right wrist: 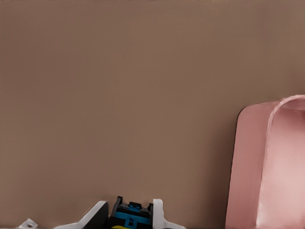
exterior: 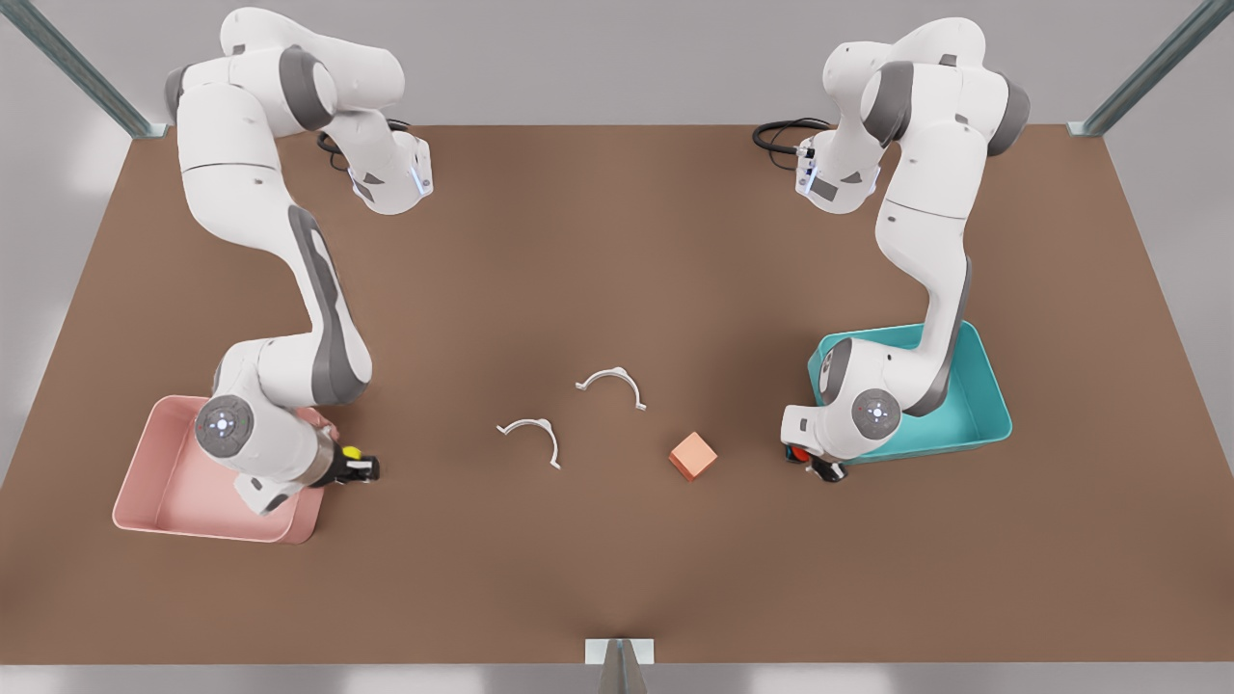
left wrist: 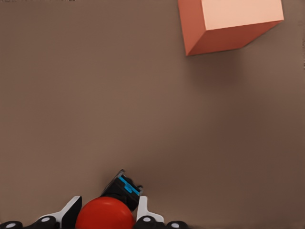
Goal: Place the red button in the blue storage box with the left arm, and place the yellow button in the pink storage box with the right arm
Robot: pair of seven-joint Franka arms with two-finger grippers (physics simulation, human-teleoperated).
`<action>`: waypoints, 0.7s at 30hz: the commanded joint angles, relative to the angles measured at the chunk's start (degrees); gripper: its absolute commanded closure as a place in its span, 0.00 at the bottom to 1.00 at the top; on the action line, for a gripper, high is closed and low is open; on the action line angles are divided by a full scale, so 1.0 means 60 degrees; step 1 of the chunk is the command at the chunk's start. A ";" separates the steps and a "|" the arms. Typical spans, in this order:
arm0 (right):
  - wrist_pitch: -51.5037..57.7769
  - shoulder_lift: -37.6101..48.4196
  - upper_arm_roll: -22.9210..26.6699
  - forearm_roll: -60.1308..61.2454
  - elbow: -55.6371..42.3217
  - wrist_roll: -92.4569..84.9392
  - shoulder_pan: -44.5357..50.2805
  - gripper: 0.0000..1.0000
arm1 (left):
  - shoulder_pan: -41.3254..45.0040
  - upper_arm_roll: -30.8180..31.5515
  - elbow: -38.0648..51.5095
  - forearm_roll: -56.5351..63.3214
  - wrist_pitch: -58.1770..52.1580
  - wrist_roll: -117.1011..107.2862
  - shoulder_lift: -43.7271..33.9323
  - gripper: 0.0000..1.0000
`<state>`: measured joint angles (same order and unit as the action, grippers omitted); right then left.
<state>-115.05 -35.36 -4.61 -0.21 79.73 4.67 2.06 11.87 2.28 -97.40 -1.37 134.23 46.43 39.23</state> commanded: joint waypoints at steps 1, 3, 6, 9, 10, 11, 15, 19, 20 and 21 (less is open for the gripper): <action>0.1435 0.0048 -0.0009 -0.0711 -0.0207 -0.1701 -0.0314 0.74 | 0.0000 0.0000 0.0003 -0.0036 0.0040 0.0729 -0.0006 0.36; 0.1524 0.0019 -0.0009 -0.0697 -0.0325 -0.2272 -0.0739 0.73 | 0.0000 0.0000 0.0003 -0.0036 0.0026 0.0729 -0.0020 0.41; 0.1524 -0.0069 0.0006 -0.0697 -0.0325 -0.3122 -0.1398 0.73 | 0.0000 0.0000 0.0018 -0.0036 0.0026 0.0729 -0.0020 0.45; 0.1392 -0.0537 0.0167 -0.0697 -0.0588 -0.4220 -0.1867 0.73 | 0.0000 0.0000 0.0018 -0.0036 0.0026 0.0729 -0.0035 0.50; 0.1363 -0.0699 0.0167 -0.0682 -0.0690 -0.4411 -0.1984 0.71 | 0.0000 0.0000 0.0033 -0.0036 0.0026 0.0729 -0.0049 0.50; 0.1348 -0.0976 0.0196 -0.0697 -0.1027 -0.4732 -0.2086 0.71 | 0.0000 0.0000 0.0047 -0.0036 0.0011 0.0729 -0.0079 0.51; 0.1099 -0.1490 0.0211 -0.0697 -0.1130 -0.5275 -0.2351 0.57 | 0.0000 0.0000 0.0135 -0.0021 -0.0077 0.0714 -0.0430 0.51; 0.0645 -0.1973 0.0182 -0.0946 -0.1145 -0.5319 -0.2321 0.43 | -0.0220 0.0015 0.0135 -0.0021 -0.0881 0.0729 -0.1601 0.52; 0.0630 -0.2002 0.0182 -0.0960 -0.1145 -0.5305 -0.2278 0.38 | -0.0264 0.0000 0.0135 -0.0021 -0.1204 0.0991 -0.1909 0.52; 0.0615 -0.2017 0.0182 -0.0960 -0.1160 -0.5305 -0.2277 0.27 | -0.0498 0.0000 0.0135 -0.0021 -0.1643 0.1401 -0.2289 0.52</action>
<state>-109.88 -47.34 -3.52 -5.52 72.84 -14.90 -11.65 9.59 2.14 -96.62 -1.06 130.44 48.99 26.96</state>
